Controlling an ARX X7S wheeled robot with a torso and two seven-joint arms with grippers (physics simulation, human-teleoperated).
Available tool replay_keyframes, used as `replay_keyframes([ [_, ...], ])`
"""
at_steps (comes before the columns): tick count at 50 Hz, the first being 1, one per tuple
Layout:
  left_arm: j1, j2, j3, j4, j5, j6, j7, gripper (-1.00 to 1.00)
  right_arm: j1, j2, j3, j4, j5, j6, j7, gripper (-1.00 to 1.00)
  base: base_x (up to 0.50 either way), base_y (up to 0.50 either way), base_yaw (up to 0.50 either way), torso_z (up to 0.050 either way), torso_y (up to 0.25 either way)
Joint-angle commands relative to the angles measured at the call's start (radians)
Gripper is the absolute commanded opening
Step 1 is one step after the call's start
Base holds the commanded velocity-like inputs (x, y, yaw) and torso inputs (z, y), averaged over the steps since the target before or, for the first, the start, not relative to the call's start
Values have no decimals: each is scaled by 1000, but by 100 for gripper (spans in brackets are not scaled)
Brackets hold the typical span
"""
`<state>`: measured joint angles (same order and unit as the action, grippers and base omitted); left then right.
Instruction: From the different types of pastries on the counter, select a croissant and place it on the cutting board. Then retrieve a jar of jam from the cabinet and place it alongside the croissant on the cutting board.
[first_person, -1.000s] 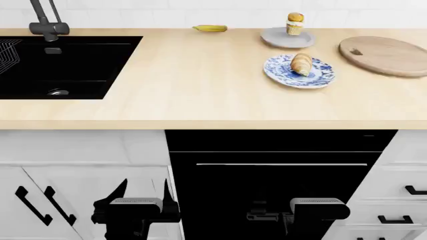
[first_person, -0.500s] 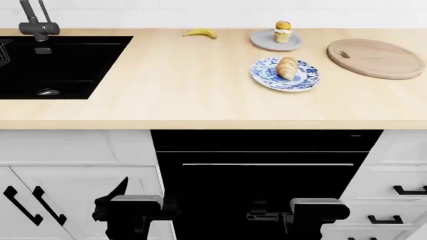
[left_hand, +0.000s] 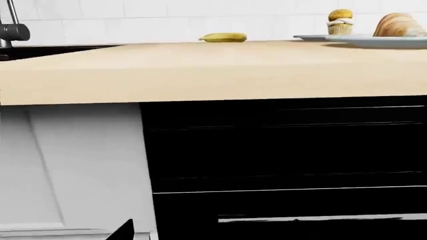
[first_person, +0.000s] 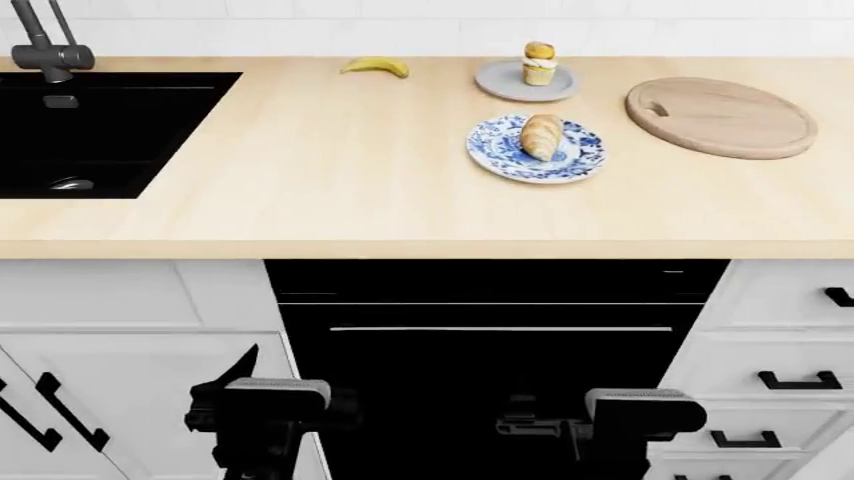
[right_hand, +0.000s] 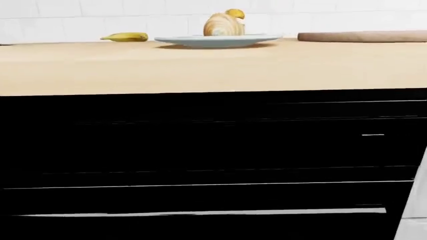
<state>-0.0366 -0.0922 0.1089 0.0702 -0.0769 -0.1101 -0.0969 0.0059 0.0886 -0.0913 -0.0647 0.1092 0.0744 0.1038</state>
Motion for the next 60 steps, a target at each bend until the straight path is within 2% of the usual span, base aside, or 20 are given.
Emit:
replay_keyframes([
  [1, -16, -26, 15, 232, -54, -203, -1, 100, 9, 42, 2, -227, 69, 218, 15, 100, 0, 0, 0, 0, 0],
  [9, -177, -60, -9, 573, -211, -572, 17, 100, 140, 129, 57, -661, 227, 712, 52, 100, 0, 0, 0, 0, 0],
  [13, -335, -68, -73, 719, -352, -835, 8, 100, 341, 143, 215, -842, 418, 1095, 86, 100, 0, 0, 0, 0, 0],
  [17, -543, -77, -119, 783, -449, -1046, -7, 100, 637, 88, 422, -920, 606, 1476, 105, 100, 0, 0, 0, 0, 0],
  [18, -599, -79, -129, 788, -471, -1095, -7, 100, 694, 111, 448, -889, 715, 1495, 175, 100, 0, 0, 0, 0, 0],
  [21, -765, -30, -230, 753, -553, -1305, -30, 100, 878, 204, 466, -726, 1120, 1494, 496, 100, 0, 0, 0, 0, 0],
  [23, -856, -19, -262, 732, -582, -1392, -38, 100, 960, 226, 438, -656, 1170, 1483, 548, 100, 0, 0, 0, 0, 0],
  [33, -1079, -102, -215, 584, -570, -1426, -59, 100, 1201, 280, 202, -361, 958, 1324, 386, 100, 12, 0, 0, 0, 0],
  [43, -1129, -138, -177, 510, -555, -1374, -66, 100, 1284, 295, 38, -178, 803, 1169, 255, 100, 108, 0, 0, 0, 0],
  [60, -1186, -177, -115, 442, -522, -1288, -65, 100, 1373, 296, -69, 18, 695, 1037, 138, 100, 214, 0, 0, 0, 0],
])
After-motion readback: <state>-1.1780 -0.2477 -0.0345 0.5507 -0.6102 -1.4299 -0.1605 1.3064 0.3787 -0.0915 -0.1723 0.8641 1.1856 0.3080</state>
